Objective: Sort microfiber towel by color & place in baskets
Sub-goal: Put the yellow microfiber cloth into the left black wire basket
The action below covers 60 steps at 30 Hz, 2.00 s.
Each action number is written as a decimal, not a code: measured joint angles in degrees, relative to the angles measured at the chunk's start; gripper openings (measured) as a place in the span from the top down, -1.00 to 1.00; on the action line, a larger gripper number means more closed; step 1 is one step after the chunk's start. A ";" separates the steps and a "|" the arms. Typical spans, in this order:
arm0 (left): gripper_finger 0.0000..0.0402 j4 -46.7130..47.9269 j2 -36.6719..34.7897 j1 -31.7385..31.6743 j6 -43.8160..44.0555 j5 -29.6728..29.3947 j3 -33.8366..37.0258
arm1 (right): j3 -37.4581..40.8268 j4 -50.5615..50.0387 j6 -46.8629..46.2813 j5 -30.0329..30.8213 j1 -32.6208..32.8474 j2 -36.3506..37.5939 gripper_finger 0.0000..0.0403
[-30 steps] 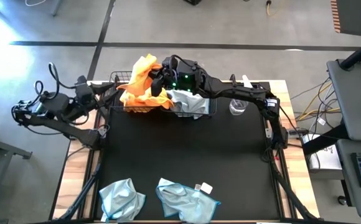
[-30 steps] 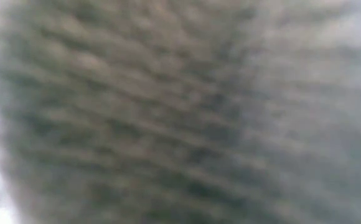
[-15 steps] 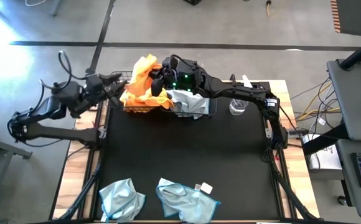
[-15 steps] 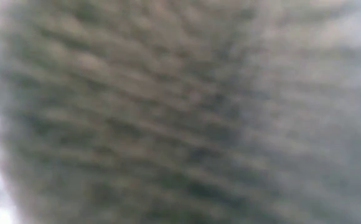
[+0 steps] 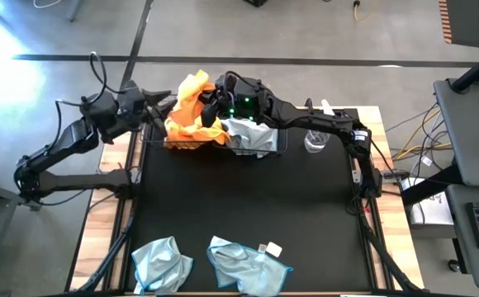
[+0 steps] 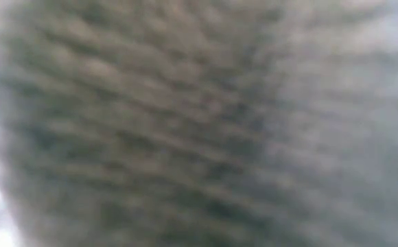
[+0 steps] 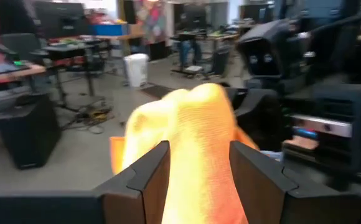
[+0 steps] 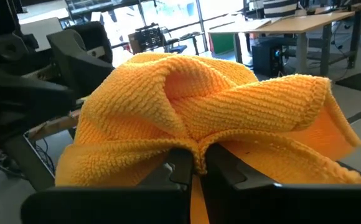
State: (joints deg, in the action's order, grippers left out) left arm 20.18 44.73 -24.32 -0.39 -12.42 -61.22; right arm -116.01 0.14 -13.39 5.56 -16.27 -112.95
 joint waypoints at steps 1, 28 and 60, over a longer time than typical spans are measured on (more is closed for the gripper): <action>0.25 -0.22 0.49 -0.35 0.06 1.24 -0.02 | 0.00 0.00 0.00 0.00 -0.02 0.02 0.94; 0.25 -2.65 4.93 -5.83 1.12 1.48 -0.04 | 0.00 -0.08 -0.02 -0.02 -0.24 0.02 0.94; 0.99 -4.15 6.42 -7.10 1.38 3.45 -0.04 | -1.84 -3.02 2.02 -0.03 -0.26 0.09 0.93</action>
State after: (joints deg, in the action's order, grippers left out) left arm 16.04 51.16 -31.42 0.99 -8.97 -61.25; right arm -117.84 -2.88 -11.37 5.52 -16.53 -112.86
